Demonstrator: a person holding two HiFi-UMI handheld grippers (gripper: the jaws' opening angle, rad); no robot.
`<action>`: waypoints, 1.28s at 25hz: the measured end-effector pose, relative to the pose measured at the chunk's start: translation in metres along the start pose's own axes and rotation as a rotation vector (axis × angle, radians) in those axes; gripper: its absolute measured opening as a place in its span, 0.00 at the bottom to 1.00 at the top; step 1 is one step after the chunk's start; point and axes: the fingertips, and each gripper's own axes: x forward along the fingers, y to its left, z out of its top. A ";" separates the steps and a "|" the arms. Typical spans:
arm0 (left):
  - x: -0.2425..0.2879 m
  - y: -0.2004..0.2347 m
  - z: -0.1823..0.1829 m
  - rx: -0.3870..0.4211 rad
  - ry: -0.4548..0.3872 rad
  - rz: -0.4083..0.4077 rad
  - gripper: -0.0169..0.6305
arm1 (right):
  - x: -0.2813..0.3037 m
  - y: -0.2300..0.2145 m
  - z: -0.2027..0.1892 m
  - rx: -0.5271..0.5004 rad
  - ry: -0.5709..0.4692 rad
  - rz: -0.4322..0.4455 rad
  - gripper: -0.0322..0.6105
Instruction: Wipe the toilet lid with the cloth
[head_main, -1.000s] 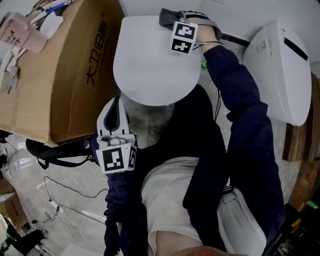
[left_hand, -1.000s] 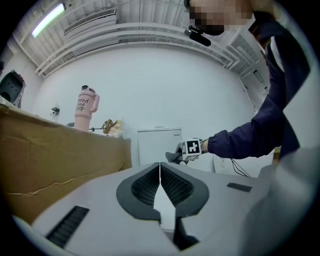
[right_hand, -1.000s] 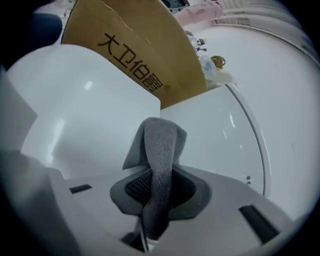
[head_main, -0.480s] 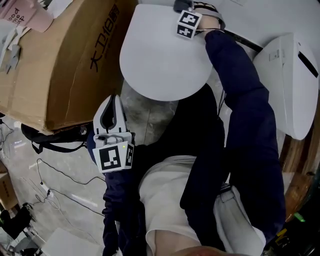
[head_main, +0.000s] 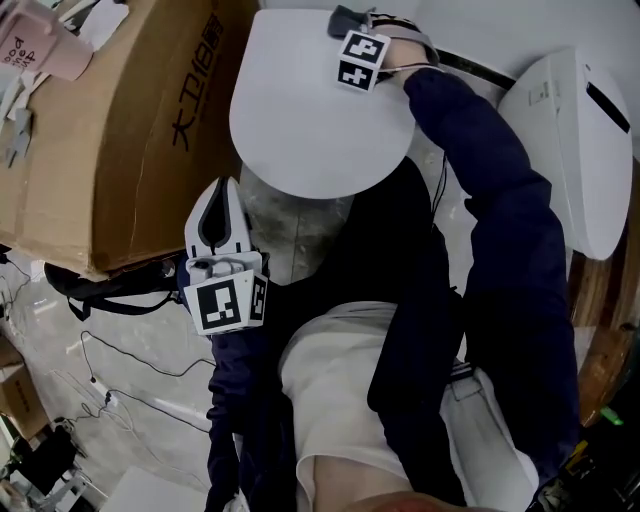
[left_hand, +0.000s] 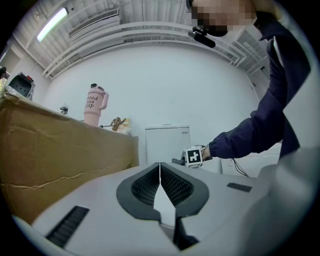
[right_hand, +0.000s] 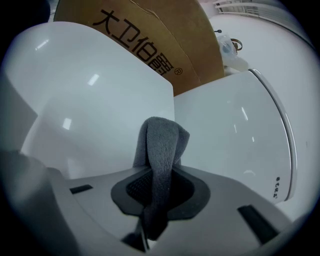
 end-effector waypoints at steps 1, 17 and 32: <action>0.001 -0.001 0.001 0.001 -0.001 -0.006 0.05 | -0.004 0.004 0.000 0.004 0.001 0.008 0.15; 0.006 0.002 0.008 -0.031 -0.061 -0.049 0.05 | -0.118 0.106 0.009 -0.034 -0.033 0.155 0.15; 0.007 -0.001 0.016 -0.079 -0.095 -0.088 0.05 | -0.203 0.177 0.019 -0.107 -0.033 0.214 0.15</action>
